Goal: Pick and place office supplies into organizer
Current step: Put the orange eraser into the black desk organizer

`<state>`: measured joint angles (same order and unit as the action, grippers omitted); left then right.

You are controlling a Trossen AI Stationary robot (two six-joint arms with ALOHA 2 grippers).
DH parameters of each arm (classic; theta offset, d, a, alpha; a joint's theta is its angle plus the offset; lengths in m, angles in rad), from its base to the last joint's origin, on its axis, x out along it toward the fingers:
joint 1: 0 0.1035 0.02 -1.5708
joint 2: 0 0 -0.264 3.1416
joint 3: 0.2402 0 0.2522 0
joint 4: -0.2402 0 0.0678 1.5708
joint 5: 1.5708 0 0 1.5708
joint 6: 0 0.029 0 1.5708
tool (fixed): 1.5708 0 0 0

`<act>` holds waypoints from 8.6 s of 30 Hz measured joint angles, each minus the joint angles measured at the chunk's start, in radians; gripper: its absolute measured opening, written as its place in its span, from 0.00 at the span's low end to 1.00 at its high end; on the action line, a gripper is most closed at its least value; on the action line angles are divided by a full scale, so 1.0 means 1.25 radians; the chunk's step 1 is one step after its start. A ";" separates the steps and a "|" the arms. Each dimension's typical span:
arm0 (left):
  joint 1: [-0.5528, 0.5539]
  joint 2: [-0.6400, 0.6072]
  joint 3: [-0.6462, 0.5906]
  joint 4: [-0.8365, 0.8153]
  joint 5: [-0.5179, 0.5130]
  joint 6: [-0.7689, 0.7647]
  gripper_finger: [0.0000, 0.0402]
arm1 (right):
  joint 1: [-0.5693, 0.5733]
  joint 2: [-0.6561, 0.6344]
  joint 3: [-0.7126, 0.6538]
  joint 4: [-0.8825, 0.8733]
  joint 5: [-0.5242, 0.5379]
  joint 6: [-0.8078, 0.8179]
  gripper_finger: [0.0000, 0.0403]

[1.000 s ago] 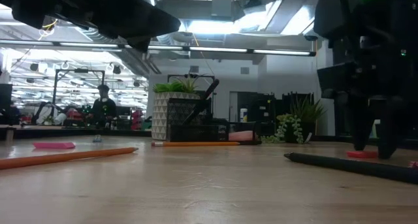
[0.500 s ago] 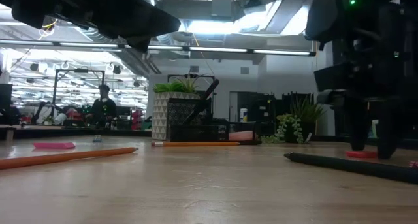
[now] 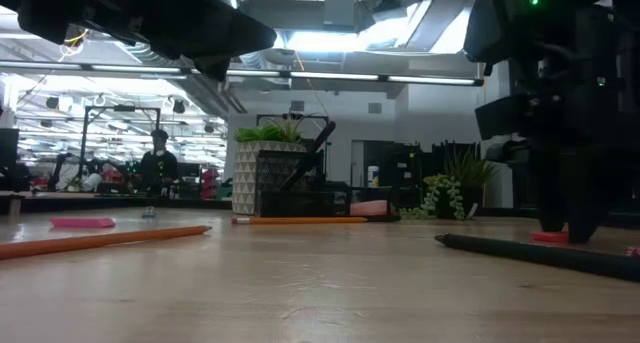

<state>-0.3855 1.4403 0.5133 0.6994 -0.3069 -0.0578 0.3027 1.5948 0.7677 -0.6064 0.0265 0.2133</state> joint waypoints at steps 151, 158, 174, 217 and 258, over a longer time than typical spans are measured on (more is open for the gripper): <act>0.352 0.000 0.099 -0.067 0.083 -0.349 0.12 | -0.162 0.107 0.531 0.051 0.399 -0.391 0.25; 0.352 0.000 0.099 -0.054 0.100 -0.286 0.03 | -0.161 0.105 0.531 0.047 0.399 -0.391 0.25; 0.352 0.001 0.099 -0.060 0.124 -0.208 0.03 | -0.152 0.105 0.533 -0.009 0.397 -0.324 0.25; 0.342 -0.062 0.063 -0.341 -0.017 -0.027 0.03 | -0.108 -0.116 0.040 0.514 0.292 -0.114 0.02; 0.345 0.184 0.154 -0.371 -0.160 0.001 0.24 | -0.108 -0.149 -0.071 0.672 0.292 -0.115 0.02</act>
<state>0.0460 1.6699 0.7062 0.2361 -0.5064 -0.0562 0.1679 1.4090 0.6792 0.2337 0.3912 0.0691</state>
